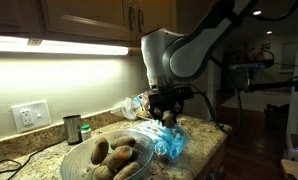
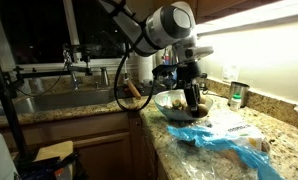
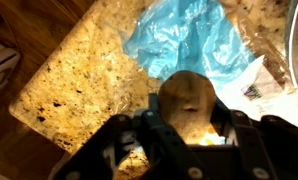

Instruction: Pick up a potato from the packaging and put it in the bowl

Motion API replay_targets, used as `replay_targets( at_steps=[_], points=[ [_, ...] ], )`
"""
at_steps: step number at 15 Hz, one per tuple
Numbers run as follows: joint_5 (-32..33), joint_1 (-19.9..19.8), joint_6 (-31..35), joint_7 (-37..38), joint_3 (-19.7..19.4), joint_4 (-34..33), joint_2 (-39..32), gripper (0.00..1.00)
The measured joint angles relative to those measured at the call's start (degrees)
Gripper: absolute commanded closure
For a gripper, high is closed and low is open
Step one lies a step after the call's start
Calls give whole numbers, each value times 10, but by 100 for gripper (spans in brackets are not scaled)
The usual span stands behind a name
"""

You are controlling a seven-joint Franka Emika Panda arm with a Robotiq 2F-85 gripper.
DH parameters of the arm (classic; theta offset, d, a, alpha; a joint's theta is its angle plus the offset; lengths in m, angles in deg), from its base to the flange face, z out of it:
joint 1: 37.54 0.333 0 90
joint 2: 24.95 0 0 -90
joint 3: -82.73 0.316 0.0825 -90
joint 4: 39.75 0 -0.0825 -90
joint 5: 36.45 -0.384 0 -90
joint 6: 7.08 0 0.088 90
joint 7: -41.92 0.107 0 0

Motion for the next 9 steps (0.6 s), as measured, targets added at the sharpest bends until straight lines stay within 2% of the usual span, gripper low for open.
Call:
replay_targets(
  at_steps=[9],
  points=[
    [0, 1, -1, -83, 33, -42, 0, 75]
  ],
)
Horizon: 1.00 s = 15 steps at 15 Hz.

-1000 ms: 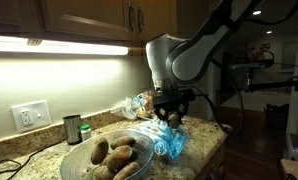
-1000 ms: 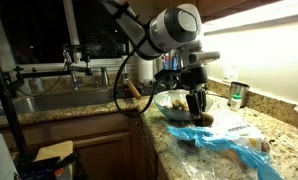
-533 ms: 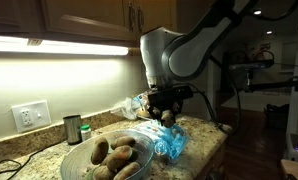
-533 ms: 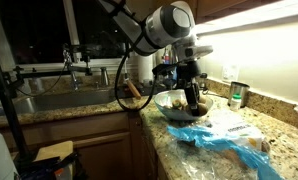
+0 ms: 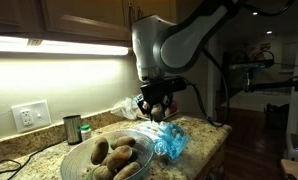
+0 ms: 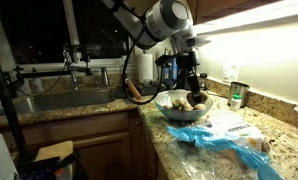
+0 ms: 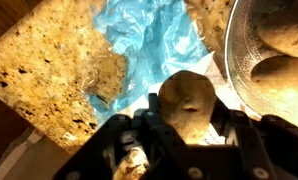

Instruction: Pick up a potato from the packaging and put it in the bowl

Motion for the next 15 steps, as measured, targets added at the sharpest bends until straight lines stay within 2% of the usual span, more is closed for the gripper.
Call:
replay_targets(
  at_steps=[4, 15],
  points=[
    [-3, 2, -1, -38, 14, -17, -4, 75],
    [-69, 19, -18, -217, 28, -86, -75, 75]
  ],
)
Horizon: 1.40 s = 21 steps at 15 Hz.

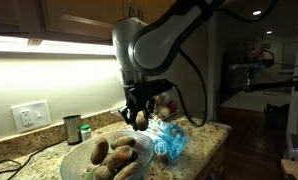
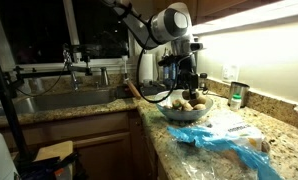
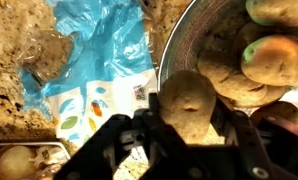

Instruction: Pick up a potato from the packaging and put it in the bowl

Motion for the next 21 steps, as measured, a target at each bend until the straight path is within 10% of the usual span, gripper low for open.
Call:
replay_targets(
  at_steps=[21],
  points=[
    [-65, 32, -70, -230, 2, -175, -128, 75]
  ],
)
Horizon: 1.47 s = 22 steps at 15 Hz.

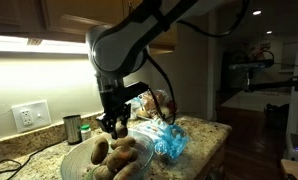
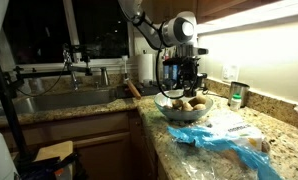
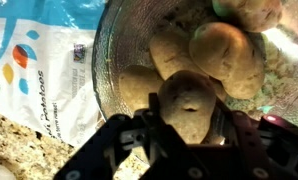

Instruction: Pick up a potato from the packaging and put it in the bowl

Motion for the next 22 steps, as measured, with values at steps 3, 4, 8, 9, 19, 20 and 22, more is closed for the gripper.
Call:
replay_targets(
  at_steps=[3, 4, 8, 9, 19, 20, 22],
  points=[
    [-7, 0, -1, -22, 0, -14, -13, 75],
    [-7, 0, -1, -26, 0, -18, -17, 75],
    [-9, 0, -13, -43, 0, -37, -33, 25],
    [-9, 0, -18, -44, 0, -42, -38, 24],
    [-8, 2, -38, -31, -9, -49, -44, 0],
    [-8, 2, -41, -25, -10, -48, -44, 0],
    [-4, 5, -41, -5, -14, -45, -44, 0]
  ],
)
